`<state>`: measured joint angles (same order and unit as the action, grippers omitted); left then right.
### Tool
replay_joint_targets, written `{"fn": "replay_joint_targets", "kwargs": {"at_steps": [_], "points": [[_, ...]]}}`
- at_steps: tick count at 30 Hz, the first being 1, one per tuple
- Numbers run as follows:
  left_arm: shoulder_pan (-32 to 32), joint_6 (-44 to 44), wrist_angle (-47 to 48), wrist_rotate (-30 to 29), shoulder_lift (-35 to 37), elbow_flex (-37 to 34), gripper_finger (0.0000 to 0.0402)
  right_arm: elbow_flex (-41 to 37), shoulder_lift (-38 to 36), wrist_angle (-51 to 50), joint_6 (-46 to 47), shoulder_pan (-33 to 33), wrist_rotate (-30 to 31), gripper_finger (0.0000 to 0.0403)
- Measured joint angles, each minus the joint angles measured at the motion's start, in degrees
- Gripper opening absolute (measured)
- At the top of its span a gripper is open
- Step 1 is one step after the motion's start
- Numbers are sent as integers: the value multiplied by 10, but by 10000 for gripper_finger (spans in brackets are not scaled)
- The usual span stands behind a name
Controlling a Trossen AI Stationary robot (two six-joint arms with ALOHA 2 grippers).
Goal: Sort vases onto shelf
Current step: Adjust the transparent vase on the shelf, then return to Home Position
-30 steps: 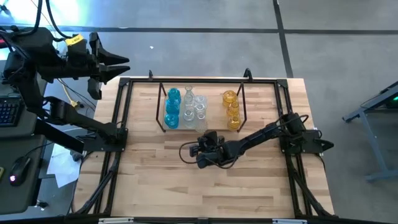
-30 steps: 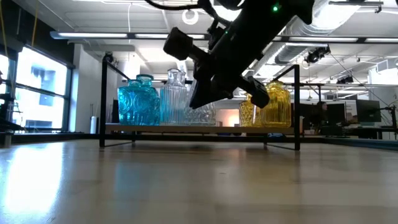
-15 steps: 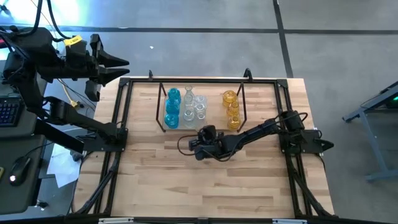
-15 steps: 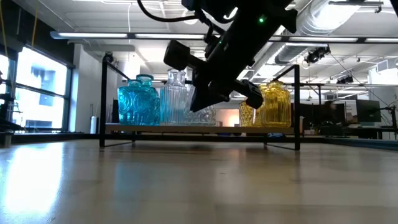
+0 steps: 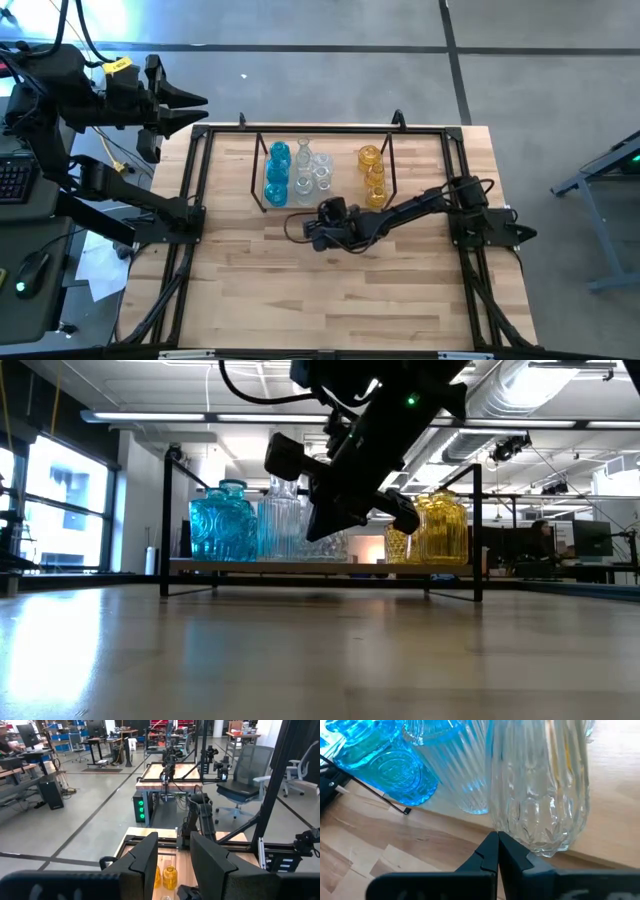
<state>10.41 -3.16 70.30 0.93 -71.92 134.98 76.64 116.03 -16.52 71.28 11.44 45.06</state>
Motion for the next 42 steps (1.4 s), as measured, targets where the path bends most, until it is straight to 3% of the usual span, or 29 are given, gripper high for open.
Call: {"fn": "replay_joint_targets", "kwargs": {"at_steps": [25, 30, 33, 38, 42], "points": [[0, -4, 1, 0, 0, 0, 101, 3, 0, 36, -45, -9, -25, 0], [0, -29, -2, 28, 25, -1, 101, 63, -22, 33, -163, 12, -59, 0], [0, -6, 0, 35, 52, 0, 101, 121, -52, -13, -234, 32, -44, 0], [0, -19, 55, -4, 96, 0, 101, 230, -105, -159, -321, 66, 7, 0], [0, -52, 137, 25, 130, 0, 101, 307, -157, -301, -325, 94, 0, 0]]}}
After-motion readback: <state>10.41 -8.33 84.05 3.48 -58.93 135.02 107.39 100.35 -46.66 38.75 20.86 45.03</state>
